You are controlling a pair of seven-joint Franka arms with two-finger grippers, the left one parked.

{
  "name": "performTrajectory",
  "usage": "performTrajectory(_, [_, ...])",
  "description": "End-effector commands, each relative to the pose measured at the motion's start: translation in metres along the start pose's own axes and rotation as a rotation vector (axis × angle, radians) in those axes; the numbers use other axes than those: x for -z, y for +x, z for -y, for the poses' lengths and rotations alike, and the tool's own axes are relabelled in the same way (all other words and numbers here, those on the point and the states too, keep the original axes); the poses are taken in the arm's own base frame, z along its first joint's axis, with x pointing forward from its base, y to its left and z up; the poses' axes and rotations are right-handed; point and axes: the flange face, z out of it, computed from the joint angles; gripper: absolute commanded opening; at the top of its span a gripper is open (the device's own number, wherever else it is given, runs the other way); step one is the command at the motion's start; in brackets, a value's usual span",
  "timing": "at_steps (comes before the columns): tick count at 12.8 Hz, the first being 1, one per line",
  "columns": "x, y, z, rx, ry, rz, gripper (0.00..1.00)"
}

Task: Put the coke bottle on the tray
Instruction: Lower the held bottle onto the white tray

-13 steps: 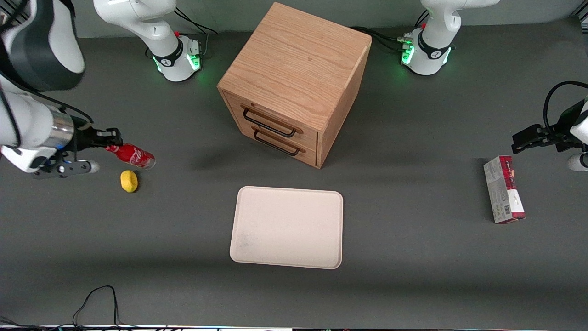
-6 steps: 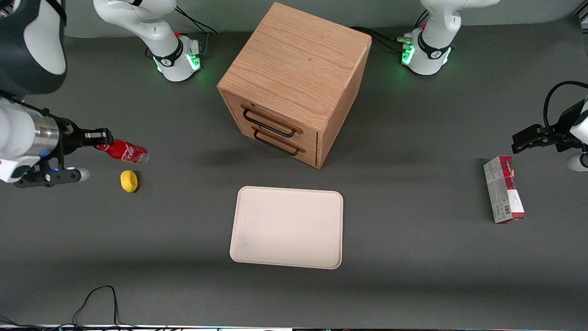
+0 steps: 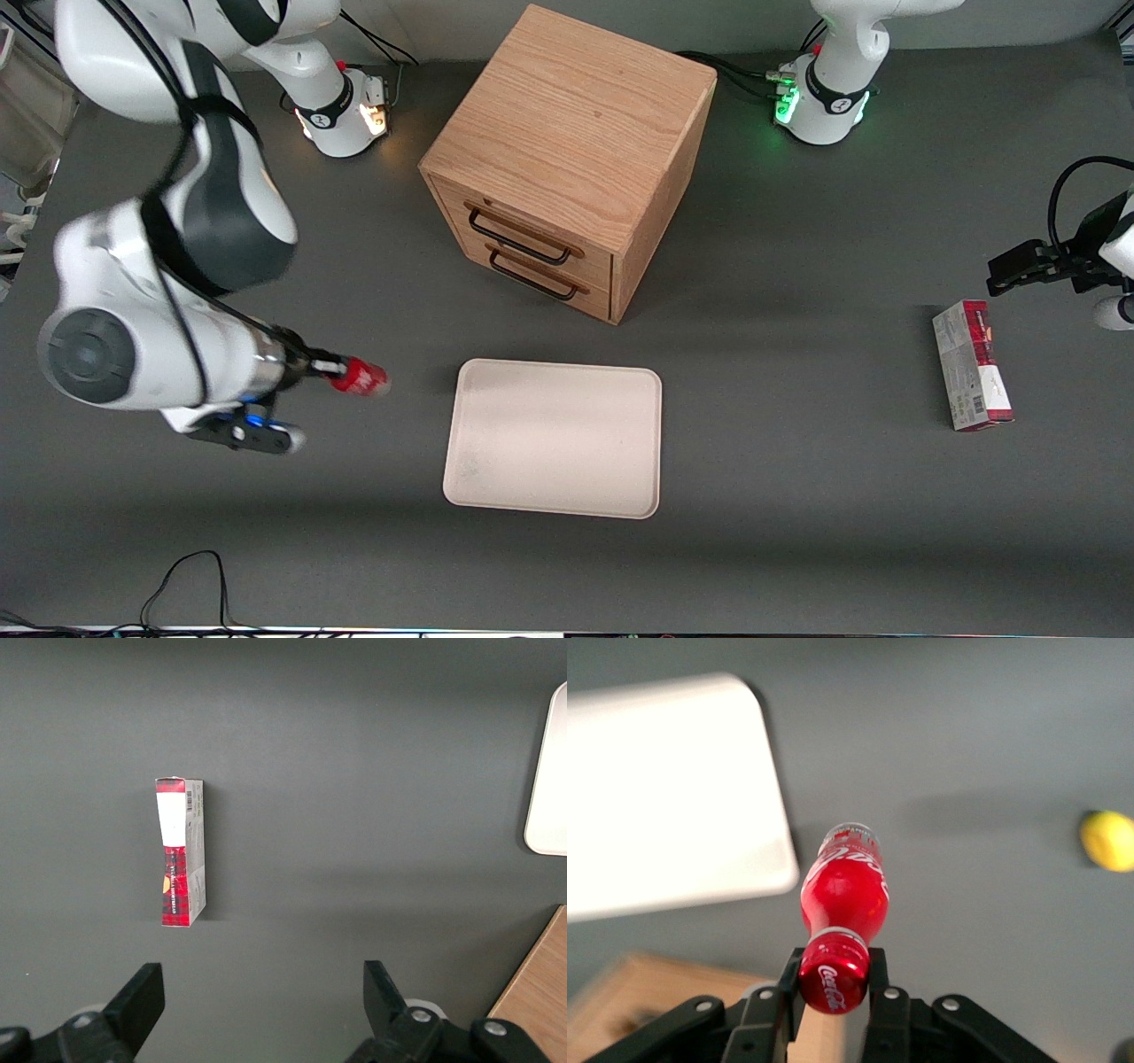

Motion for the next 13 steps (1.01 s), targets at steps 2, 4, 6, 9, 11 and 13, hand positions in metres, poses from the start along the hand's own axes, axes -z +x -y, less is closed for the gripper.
performTrajectory(2, [-0.031,0.022,0.039,-0.153,0.082,-0.080,0.00])
performTrajectory(4, [-0.044,0.027,0.050,-0.199,0.102,-0.098,0.00])
performTrajectory(6, [-0.062,0.032,0.064,-0.283,0.130,-0.116,0.00])
performTrajectory(9, [-0.083,0.040,0.073,-0.368,0.155,-0.127,0.00])
performTrajectory(11, [-0.089,0.041,0.079,-0.424,0.172,-0.134,0.00])
performTrajectory(13, [-0.094,0.041,0.083,-0.437,0.178,-0.133,0.00])
